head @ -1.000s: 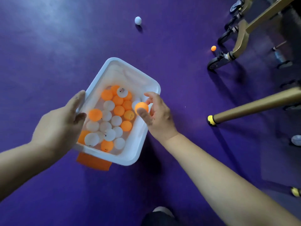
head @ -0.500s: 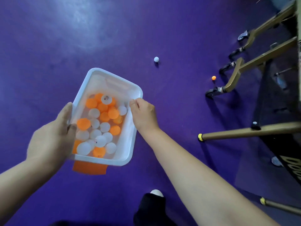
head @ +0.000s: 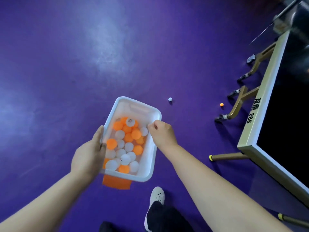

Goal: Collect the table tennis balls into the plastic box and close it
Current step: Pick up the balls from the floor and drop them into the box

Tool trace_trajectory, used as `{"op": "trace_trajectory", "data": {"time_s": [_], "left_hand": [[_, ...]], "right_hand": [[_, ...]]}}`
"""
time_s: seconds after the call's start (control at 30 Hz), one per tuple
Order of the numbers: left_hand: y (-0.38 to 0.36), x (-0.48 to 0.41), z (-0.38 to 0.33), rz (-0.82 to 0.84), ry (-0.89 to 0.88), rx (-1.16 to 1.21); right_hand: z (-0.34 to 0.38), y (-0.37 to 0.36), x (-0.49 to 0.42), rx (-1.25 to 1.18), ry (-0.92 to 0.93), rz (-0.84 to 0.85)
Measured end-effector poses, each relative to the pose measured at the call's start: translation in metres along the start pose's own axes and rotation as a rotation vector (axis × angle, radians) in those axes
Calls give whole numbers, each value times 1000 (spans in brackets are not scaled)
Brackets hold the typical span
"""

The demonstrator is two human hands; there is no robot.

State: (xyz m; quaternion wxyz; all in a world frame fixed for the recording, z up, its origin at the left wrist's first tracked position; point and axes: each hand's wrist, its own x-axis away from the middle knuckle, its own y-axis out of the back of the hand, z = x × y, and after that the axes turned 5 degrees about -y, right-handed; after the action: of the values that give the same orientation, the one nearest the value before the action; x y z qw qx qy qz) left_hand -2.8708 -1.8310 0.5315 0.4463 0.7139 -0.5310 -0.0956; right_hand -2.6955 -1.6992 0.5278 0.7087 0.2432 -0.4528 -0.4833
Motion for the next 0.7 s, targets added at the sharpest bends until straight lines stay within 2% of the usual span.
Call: {"op": "trace_trajectory", "data": {"time_s": [0.17,0.33,0.57,0.7], "left_hand": [[34,-42,-57,2,-6,-55],[31,-108,-118,14,19,-6],[25,-200,-187,68,87,104],[29,-254,-216,83,84,91]], "right_hand": [[23,58,-30,49,15,39],[25,109,-95,-2,0,45],[47,171,-196,-17,-85,102],[57,198,-242,-109,-152,57]]}}
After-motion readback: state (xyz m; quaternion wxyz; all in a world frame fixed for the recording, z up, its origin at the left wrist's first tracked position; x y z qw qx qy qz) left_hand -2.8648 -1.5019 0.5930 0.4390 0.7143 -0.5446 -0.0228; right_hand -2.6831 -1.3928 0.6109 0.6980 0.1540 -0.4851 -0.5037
